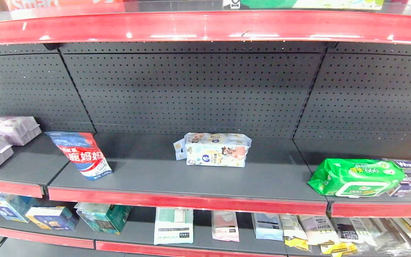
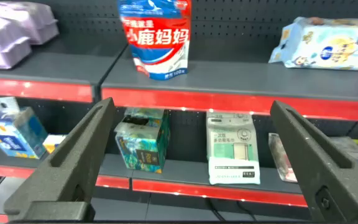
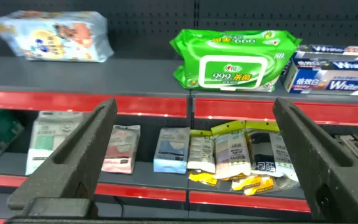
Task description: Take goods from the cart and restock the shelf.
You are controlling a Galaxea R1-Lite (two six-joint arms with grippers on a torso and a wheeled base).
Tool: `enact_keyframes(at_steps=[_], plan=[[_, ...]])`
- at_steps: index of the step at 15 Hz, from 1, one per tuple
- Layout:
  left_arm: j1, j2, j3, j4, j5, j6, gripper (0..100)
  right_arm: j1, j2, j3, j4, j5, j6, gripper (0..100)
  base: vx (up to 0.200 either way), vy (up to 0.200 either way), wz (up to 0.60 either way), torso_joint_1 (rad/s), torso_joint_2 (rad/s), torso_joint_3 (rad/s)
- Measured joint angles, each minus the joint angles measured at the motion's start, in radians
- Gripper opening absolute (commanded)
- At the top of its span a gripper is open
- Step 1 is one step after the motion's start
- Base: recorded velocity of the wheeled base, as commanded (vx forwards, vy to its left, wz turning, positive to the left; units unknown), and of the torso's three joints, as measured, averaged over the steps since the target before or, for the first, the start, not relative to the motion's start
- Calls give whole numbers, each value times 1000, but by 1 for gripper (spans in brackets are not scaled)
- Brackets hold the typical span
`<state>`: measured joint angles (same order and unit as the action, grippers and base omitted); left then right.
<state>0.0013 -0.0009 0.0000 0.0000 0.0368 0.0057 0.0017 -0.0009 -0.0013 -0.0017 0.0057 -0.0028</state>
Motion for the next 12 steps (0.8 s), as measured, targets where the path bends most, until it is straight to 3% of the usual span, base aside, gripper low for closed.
enact_keyframes(at_steps=[3, 12], plan=[[0, 0, 0, 0, -1, 0, 100, 0, 0, 0, 0, 0, 0, 100, 0, 0, 0, 0, 0, 0], [0, 0, 0, 0, 0, 0, 100, 1, 4, 0, 0, 0, 0, 100, 0, 0, -600, 0, 4, 4]])
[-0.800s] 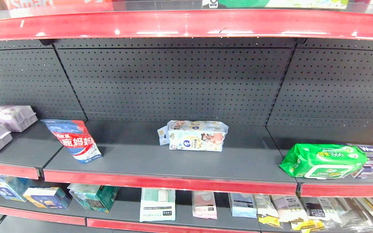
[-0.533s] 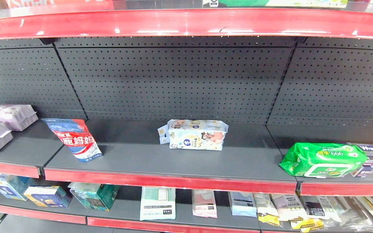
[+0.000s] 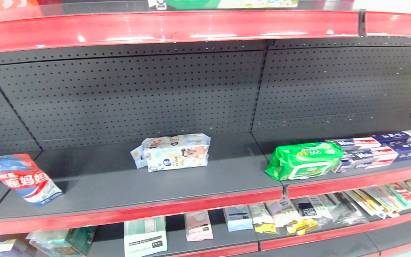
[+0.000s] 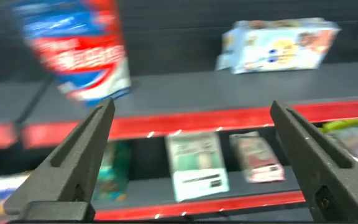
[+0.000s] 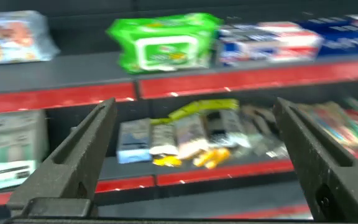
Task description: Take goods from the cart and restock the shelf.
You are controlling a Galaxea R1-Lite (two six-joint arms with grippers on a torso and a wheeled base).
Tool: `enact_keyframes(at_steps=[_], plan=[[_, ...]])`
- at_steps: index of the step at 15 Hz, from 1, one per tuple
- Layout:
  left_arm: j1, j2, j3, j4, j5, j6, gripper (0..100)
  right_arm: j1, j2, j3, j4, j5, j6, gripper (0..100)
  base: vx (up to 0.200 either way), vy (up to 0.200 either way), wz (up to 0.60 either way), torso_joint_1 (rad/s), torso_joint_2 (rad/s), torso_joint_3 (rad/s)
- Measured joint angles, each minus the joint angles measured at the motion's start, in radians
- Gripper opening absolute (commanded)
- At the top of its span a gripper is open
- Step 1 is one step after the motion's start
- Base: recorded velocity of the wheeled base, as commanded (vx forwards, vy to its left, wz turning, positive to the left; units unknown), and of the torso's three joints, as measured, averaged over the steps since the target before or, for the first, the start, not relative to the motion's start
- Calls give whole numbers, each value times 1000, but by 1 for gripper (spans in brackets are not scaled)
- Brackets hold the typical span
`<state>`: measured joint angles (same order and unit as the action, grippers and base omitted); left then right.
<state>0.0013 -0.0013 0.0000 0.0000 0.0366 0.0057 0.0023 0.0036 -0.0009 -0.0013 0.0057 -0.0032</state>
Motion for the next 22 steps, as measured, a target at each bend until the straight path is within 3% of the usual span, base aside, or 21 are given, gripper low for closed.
enact_keyframes(at_steps=[22], plan=[[0, 0, 0, 0, 0, 0, 100, -1, 1, 1, 0, 0, 0, 100, 0, 0, -600, 2, 2, 3]])
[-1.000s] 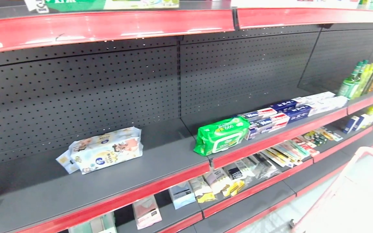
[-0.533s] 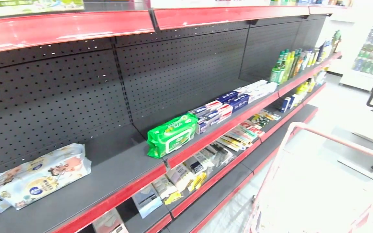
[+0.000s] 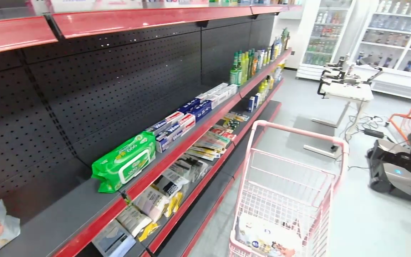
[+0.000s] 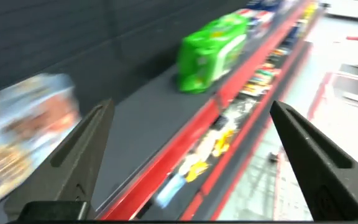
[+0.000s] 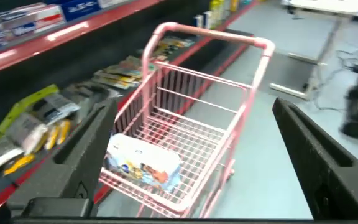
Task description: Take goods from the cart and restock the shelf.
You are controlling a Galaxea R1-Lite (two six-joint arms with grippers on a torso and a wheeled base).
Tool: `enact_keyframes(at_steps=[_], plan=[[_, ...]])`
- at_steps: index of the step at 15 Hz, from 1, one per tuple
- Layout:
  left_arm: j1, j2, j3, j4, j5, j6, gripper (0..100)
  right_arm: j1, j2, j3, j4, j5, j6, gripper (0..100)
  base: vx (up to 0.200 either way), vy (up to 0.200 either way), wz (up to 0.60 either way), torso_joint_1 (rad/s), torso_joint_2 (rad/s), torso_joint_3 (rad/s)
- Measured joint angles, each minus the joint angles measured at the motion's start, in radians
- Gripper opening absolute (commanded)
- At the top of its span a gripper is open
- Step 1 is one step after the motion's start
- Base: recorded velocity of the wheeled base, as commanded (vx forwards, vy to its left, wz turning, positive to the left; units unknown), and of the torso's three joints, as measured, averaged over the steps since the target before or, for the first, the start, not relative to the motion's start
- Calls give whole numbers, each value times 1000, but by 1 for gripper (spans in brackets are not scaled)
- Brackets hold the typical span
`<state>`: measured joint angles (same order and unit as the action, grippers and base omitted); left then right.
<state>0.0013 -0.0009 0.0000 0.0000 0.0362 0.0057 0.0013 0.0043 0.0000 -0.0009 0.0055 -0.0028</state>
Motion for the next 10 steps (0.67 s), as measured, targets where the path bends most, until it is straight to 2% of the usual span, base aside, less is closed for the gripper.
enact_keyframes(at_steps=[2, 10], plan=[[0, 0, 0, 0, 0, 0, 100, 0, 0, 0, 0, 0, 0, 100, 0, 0, -600, 0, 0, 0], [0, 0, 0, 0, 0, 0, 100, 0, -3, 0, 0, 0, 0, 100, 0, 0, 0, 0, 0, 0]])
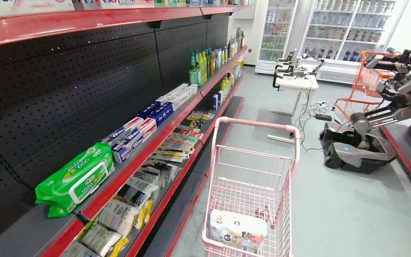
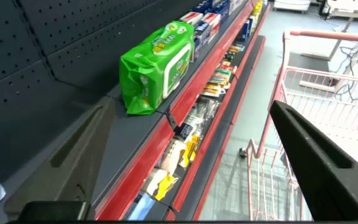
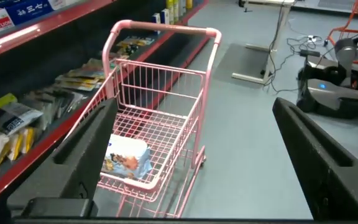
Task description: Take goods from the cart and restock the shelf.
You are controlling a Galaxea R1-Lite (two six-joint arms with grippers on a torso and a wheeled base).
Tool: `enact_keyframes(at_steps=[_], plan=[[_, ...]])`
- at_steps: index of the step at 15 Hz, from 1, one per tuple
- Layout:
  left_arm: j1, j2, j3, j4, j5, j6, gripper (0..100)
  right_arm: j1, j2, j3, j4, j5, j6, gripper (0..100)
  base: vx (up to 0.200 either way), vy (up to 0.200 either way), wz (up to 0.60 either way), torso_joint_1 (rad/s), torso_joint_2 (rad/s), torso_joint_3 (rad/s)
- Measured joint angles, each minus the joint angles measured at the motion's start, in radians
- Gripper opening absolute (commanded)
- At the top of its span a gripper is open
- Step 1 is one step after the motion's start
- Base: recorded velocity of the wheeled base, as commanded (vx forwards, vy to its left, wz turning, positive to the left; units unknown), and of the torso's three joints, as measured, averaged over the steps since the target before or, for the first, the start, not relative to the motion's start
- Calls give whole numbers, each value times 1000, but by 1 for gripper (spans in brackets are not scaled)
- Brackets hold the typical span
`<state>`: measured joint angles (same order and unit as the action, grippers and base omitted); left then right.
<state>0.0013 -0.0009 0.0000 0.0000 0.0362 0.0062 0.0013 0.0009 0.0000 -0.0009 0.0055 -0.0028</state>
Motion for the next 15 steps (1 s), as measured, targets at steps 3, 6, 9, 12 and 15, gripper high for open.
enact_keyframes(at_steps=[3, 6, 9, 12, 15], plan=[[0, 0, 0, 0, 0, 0, 100, 0, 0, 0, 0, 0, 0, 100, 0, 0, 0, -59, 142, 72], [0, 0, 0, 0, 0, 0, 100, 0, 0, 0, 0, 0, 0, 100, 0, 0, 0, -71, 146, 74], [0, 0, 0, 0, 0, 0, 100, 0, -1, 0, 0, 0, 0, 100, 0, 0, 0, -67, 155, 82], [0, 0, 0, 0, 0, 0, 100, 0, -1, 0, 0, 0, 0, 100, 0, 0, 0, -74, 157, 84], [0, 0, 0, 0, 0, 0, 100, 0, -1, 0, 0, 0, 1, 100, 0, 0, 0, -72, 165, 90]])
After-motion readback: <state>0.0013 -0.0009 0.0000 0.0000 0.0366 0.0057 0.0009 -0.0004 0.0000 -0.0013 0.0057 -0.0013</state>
